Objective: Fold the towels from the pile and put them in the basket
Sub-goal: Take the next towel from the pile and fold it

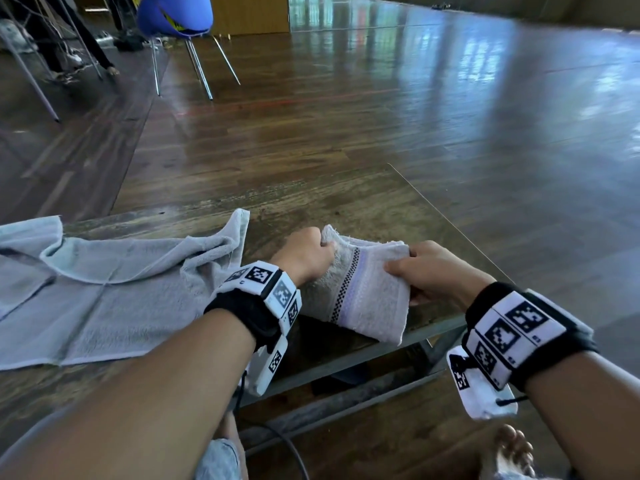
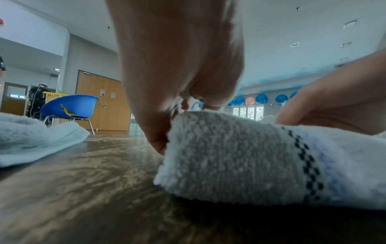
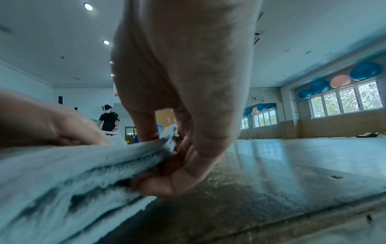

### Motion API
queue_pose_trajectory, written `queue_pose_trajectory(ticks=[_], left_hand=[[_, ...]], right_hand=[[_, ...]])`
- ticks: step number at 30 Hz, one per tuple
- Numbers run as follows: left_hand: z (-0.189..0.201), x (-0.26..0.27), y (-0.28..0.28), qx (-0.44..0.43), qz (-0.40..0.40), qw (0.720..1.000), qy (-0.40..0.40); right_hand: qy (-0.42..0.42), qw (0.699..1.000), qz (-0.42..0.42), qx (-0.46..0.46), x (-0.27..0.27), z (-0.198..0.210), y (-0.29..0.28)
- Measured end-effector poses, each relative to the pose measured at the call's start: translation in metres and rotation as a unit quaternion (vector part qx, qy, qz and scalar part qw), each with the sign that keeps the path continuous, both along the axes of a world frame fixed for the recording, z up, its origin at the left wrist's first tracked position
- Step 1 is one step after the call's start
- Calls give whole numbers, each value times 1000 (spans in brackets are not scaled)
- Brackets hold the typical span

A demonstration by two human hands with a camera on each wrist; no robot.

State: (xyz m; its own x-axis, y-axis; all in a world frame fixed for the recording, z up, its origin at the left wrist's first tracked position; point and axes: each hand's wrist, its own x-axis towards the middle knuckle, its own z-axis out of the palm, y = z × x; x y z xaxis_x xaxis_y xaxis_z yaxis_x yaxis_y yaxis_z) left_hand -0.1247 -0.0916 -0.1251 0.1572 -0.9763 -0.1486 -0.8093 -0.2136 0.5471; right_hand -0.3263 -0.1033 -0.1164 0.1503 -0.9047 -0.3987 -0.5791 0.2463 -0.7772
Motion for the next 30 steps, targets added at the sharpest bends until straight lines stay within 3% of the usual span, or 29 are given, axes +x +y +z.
queue_pose_trajectory(ticks=[10, 16, 23, 27, 30], left_hand=[[-16, -6, -17, -22, 20, 998, -63], [-17, -6, -19, -20, 41, 998, -50], [-3, -3, -24, 47, 48, 997, 23], [-3, -5, -14, -96, 8, 995, 19], [-2, -9, -6, -233, -45, 966, -101]], right_hand=[[49, 999, -5, -4, 1, -7, -9], [38, 999, -23, 23, 1, -5, -8], [233, 960, 47, -146, -6, -5, -7], [232, 953, 62, -183, -16, -8, -8], [250, 947, 89, -180, -17, -7, -7]])
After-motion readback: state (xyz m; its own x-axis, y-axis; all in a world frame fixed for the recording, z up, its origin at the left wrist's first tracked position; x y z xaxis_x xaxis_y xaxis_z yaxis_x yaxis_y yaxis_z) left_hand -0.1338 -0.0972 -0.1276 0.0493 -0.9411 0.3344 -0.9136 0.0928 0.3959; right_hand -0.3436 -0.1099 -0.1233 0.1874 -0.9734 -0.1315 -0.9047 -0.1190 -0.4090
